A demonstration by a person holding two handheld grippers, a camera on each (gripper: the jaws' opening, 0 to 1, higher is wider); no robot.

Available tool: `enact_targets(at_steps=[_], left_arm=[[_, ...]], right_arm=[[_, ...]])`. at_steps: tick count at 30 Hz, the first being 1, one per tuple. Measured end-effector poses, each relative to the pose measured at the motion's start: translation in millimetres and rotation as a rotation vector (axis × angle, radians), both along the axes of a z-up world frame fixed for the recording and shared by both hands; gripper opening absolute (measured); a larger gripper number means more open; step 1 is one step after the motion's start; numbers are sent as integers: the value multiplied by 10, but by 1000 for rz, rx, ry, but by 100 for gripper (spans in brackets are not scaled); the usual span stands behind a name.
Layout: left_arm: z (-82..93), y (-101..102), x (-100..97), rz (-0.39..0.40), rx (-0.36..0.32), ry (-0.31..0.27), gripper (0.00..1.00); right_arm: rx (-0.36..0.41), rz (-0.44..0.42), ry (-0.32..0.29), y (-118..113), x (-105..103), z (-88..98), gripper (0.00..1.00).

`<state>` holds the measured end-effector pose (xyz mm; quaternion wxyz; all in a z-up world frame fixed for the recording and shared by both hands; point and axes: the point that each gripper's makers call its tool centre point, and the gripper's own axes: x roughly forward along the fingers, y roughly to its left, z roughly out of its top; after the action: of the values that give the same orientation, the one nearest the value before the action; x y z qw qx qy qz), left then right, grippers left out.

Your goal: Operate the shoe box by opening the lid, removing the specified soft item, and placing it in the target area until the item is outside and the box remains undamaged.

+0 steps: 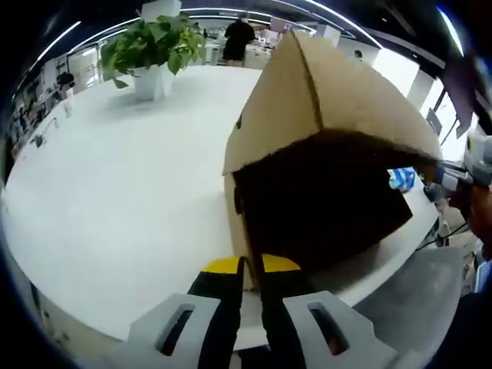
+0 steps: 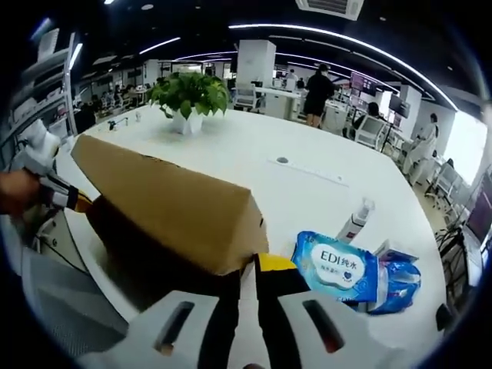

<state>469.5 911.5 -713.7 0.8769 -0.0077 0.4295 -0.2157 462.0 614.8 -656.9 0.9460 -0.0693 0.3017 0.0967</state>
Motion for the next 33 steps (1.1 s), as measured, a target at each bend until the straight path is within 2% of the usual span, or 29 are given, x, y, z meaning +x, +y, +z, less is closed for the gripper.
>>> enact_targets(at_steps=[12, 21, 27, 29, 33], left_arm=[[138, 17, -83, -32, -6, -35, 8], [292, -27, -111, -67, -19, -91, 8], [243, -18, -180, -77, -29, -83, 9], [266, -32, -173, -81, -47, -105, 9], [279, -46, -176, -92, -52, -113, 9]], right_arm=[[11, -2, 31, 20, -105, -130, 6], [15, -1, 48, 64, -216, -193, 4], [12, -5, 57, 75, -293, -241, 3], [14, -7, 60, 73, -313, -252, 4], [14, -3, 66, 107, -374, -264, 3]])
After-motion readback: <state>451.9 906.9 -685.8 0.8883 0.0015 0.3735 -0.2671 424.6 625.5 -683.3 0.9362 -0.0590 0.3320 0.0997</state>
